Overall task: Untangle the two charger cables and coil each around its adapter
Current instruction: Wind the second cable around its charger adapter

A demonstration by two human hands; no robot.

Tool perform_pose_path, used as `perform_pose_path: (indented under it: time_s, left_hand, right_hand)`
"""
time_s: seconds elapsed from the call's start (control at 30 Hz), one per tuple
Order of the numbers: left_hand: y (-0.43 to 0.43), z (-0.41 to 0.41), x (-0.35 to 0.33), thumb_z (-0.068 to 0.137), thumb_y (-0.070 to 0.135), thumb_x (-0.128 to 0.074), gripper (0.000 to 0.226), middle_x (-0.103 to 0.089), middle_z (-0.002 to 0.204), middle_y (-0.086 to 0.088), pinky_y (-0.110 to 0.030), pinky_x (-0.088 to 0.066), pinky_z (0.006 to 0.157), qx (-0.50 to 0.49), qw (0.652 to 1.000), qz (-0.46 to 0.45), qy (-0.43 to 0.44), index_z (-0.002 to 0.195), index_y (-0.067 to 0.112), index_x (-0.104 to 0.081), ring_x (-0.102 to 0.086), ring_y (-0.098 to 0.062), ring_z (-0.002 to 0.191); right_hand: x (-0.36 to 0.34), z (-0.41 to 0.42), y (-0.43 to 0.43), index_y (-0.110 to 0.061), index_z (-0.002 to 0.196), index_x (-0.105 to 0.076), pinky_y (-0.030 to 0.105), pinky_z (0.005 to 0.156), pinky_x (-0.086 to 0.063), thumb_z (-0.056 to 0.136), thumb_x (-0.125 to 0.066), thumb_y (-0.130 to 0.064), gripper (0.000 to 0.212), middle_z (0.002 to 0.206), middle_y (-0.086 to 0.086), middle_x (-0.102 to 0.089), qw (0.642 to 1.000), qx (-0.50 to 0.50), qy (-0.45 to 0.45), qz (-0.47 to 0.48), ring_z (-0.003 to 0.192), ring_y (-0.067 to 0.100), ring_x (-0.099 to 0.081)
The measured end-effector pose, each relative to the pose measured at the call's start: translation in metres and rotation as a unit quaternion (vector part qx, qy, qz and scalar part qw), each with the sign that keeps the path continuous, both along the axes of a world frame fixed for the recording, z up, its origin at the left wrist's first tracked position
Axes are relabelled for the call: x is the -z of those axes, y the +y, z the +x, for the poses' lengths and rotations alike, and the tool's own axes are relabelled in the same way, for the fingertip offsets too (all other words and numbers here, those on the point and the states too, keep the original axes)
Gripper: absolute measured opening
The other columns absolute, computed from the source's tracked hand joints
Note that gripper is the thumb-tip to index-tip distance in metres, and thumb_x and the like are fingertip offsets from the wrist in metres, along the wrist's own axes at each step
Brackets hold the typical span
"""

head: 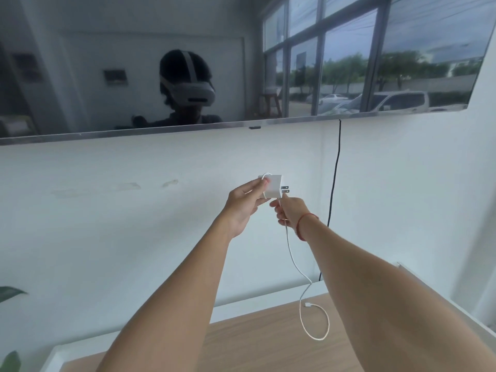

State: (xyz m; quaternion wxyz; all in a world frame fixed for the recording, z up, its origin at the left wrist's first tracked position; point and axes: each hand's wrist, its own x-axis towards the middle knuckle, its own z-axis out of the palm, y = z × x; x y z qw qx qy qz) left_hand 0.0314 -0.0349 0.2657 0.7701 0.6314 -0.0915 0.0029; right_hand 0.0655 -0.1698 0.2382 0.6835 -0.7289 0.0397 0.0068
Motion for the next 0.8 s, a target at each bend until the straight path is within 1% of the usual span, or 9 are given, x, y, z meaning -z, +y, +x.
perform_pose_path:
  time_s: [0.07,0.1,0.2,0.3,0.4,0.47,0.53,0.67,0.8]
  left_hand:
    - [-0.001,0.001,0.006,0.091,0.036,-0.064,0.032,-0.067,0.117,0.005,-0.013,-0.040,0.071,-0.050,0.999,0.003,0.000,0.120,0.023,-0.067,-0.063,-0.017,0.113]
    - [-0.001,0.002,0.011,0.090,0.039,-0.065,0.030,-0.068,0.115,0.005,-0.014,-0.039,0.066,-0.072,0.997,0.006,0.003,0.117,0.026,-0.069,-0.064,-0.017,0.110]
    - [0.000,0.004,0.024,0.087,0.042,-0.068,0.013,-0.064,0.093,0.001,-0.021,-0.043,0.065,-0.125,0.992,0.010,0.020,0.095,0.033,-0.073,-0.063,-0.017,0.085]
    - [0.008,0.004,0.032,0.087,0.038,-0.069,0.017,-0.057,0.083,-0.010,-0.030,-0.043,0.064,-0.100,0.995,-0.001,0.019,0.090,0.023,-0.076,-0.048,-0.024,0.067]
    - [0.018,0.004,0.037,0.091,0.032,-0.066,0.031,-0.061,0.081,-0.013,-0.030,-0.044,0.072,-0.017,1.000,-0.009,0.006,0.100,0.003,-0.071,-0.048,-0.024,0.066]
    - [0.020,0.003,0.036,0.092,0.029,-0.064,0.033,-0.061,0.082,-0.013,-0.030,-0.047,0.076,-0.001,1.000,-0.010,0.010,0.103,-0.001,-0.069,-0.049,-0.025,0.067]
    - [0.018,0.001,0.032,0.092,0.030,-0.064,0.031,-0.061,0.082,-0.011,-0.030,-0.048,0.079,0.004,1.000,-0.011,0.022,0.105,0.003,-0.070,-0.049,-0.026,0.068]
    - [0.016,0.000,0.029,0.094,0.029,-0.061,0.018,-0.060,0.074,-0.005,-0.029,-0.045,0.083,0.028,0.999,-0.007,0.035,0.092,0.013,-0.070,-0.048,-0.021,0.065]
    - [0.009,-0.001,0.034,0.093,0.027,-0.062,0.013,-0.063,0.091,-0.011,-0.028,-0.046,0.087,0.009,0.999,0.013,0.049,0.094,0.019,-0.071,-0.053,-0.025,0.080]
  right_hand:
    - [0.000,-0.004,0.014,-0.010,0.070,-0.061,0.024,0.049,-0.036,0.097,-0.039,-0.028,0.039,0.062,0.001,-0.046,0.997,-0.012,0.005,-0.070,0.050,0.015,-0.040]
    - [0.000,-0.005,0.020,-0.010,0.071,-0.060,0.024,0.048,-0.035,0.096,-0.037,-0.025,0.038,0.063,0.002,-0.046,0.995,-0.030,0.007,-0.090,0.050,0.016,-0.040]
    - [0.001,-0.010,0.032,-0.012,0.074,-0.060,0.024,0.048,-0.034,0.096,-0.033,-0.025,0.037,0.068,0.001,-0.049,0.986,-0.084,0.018,-0.143,0.052,0.016,-0.043]
    - [0.002,-0.014,0.032,-0.013,0.076,-0.061,0.023,0.047,-0.032,0.093,-0.035,-0.026,0.034,0.069,-0.001,-0.049,0.972,-0.146,0.023,-0.184,0.052,0.015,-0.041]
    - [0.004,-0.014,0.026,-0.015,0.074,-0.061,0.023,0.050,-0.026,0.091,-0.041,-0.035,0.032,0.068,-0.002,-0.043,0.968,-0.144,-0.003,-0.204,0.054,0.015,-0.035]
    - [0.003,-0.013,0.024,-0.015,0.070,-0.057,0.023,0.050,-0.026,0.091,-0.039,-0.032,0.033,0.069,-0.001,-0.044,0.968,-0.136,-0.018,-0.211,0.055,0.015,-0.035]
    - [0.003,-0.013,0.022,-0.015,0.070,-0.055,0.023,0.049,-0.027,0.091,-0.037,-0.029,0.031,0.070,-0.001,-0.044,0.968,-0.141,-0.021,-0.208,0.054,0.015,-0.034]
    - [0.004,-0.015,0.017,-0.014,0.072,-0.054,0.022,0.047,-0.026,0.091,-0.038,-0.028,0.029,0.068,-0.001,-0.043,0.969,-0.149,-0.020,-0.194,0.050,0.013,-0.033]
    - [0.012,-0.016,0.017,-0.012,0.079,-0.055,0.021,0.044,-0.025,0.091,-0.039,-0.029,0.026,0.067,-0.001,-0.043,0.975,-0.149,-0.005,-0.165,0.048,0.012,-0.032]
